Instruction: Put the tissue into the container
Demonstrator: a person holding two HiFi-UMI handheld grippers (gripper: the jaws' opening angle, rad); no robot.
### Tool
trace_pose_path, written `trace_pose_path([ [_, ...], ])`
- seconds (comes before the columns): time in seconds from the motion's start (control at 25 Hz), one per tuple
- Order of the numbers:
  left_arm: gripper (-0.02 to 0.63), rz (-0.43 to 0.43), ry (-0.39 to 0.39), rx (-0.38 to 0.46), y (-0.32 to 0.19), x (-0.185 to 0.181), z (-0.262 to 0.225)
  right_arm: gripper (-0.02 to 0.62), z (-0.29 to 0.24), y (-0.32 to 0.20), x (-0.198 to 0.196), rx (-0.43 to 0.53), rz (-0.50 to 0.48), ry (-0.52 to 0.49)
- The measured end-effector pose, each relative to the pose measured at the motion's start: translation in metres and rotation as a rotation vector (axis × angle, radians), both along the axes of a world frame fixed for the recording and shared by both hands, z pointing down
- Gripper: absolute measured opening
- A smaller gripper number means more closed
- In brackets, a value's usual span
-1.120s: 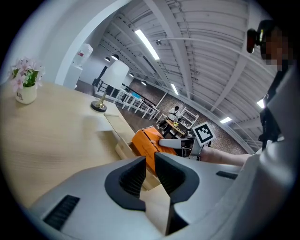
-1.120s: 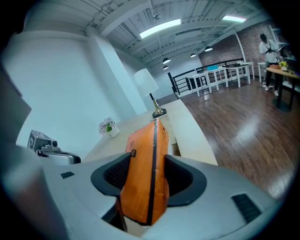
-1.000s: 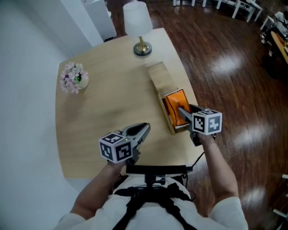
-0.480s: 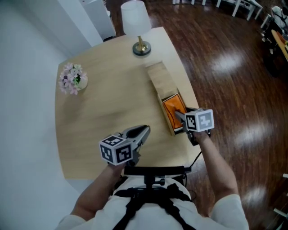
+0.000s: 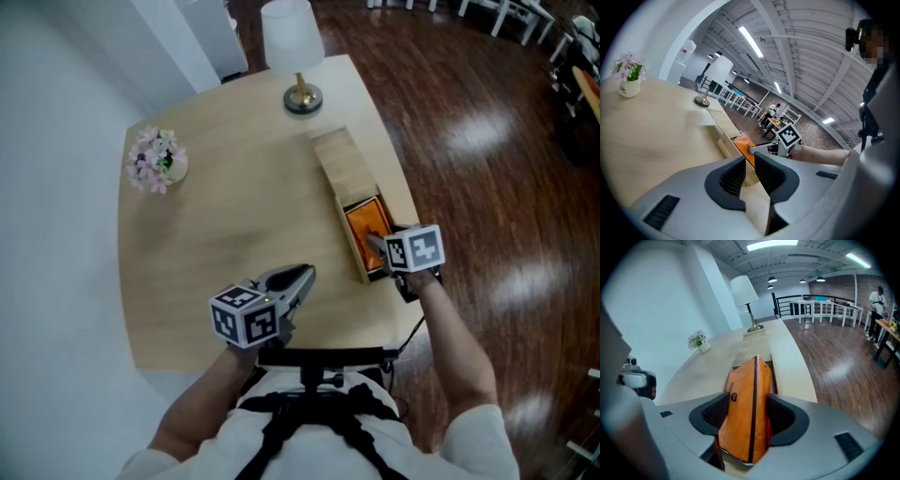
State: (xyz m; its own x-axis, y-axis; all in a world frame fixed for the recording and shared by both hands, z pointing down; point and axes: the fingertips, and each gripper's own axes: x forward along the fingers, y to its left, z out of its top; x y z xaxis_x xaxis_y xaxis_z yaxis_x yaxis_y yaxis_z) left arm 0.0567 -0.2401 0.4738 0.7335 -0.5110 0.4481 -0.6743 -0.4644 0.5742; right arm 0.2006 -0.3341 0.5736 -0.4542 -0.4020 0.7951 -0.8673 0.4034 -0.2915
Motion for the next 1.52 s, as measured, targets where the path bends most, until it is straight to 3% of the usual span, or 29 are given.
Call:
trace_pose_path([
  [0.4,0.043,0.011,-0.001,-0.005,0.004,0.002,0.001,0.288,-0.007,-0.006,-0.004,-0.084,0.011,-0.120],
  [0.64,0.043,0.015,-0.002,-0.005,0.005,0.005,0.002,0.284,0.004,-0.003,-0.008,-0.060,-0.014,-0.047],
  [1.08,0.042,-0.001,0.005,0.012,-0.005,0.002,-0.005,0.271,0.002,-0.007,-0.012,-0.053,-0.002,-0.057],
  [1.52,0.043,0.010,0.004,0.017,-0.007,0.006,-0.008,0.261,0.010,-0.001,-0.007,-0.013,-0.014,0.048],
])
